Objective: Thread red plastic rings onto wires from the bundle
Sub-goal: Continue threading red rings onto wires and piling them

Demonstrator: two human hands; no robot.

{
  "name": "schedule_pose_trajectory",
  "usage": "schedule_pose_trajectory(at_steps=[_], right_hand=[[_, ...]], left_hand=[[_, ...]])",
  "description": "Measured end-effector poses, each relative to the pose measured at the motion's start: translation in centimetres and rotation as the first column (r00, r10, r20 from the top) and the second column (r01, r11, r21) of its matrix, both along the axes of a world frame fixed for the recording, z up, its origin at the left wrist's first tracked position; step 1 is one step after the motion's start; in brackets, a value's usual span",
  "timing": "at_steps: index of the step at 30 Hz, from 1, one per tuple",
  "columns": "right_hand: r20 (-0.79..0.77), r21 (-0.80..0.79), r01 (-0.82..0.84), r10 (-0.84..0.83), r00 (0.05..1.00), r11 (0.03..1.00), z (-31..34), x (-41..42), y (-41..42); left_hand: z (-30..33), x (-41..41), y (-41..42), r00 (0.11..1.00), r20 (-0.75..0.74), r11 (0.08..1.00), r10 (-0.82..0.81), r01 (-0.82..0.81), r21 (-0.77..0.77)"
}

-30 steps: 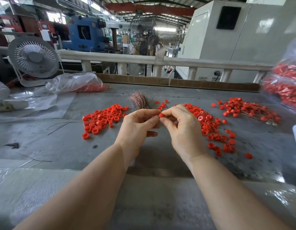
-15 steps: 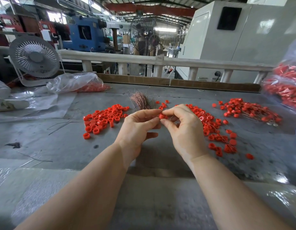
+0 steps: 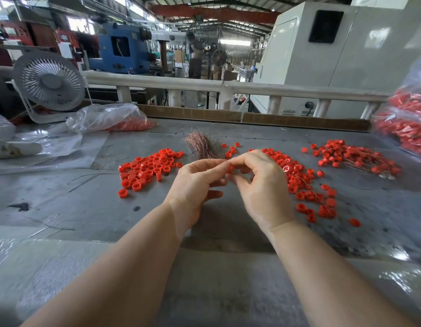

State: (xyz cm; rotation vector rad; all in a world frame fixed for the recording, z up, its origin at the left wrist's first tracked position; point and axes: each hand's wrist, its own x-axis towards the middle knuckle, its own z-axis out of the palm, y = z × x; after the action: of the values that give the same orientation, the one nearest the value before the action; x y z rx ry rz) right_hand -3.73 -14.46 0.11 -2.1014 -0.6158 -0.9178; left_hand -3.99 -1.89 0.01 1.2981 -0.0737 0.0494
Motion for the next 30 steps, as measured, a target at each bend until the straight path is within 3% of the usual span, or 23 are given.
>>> schedule_pose_trajectory(at_steps=[17, 30], right_hand=[[0.114, 0.060, 0.029, -0.036, 0.993, 0.998, 0.10, -0.14, 0.19], [0.040, 0.118, 0.035, -0.040, 0.998, 0.992, 0.26, -0.14, 0.04]], left_hand=[[0.14, -0.02, 0.15, 0.999, -0.031, 0.995, -0.012, 0.008, -0.104], [0.13, 0.06, 0.21, 0.999, -0.029, 0.996, -0.039, 0.036, -0.086]])
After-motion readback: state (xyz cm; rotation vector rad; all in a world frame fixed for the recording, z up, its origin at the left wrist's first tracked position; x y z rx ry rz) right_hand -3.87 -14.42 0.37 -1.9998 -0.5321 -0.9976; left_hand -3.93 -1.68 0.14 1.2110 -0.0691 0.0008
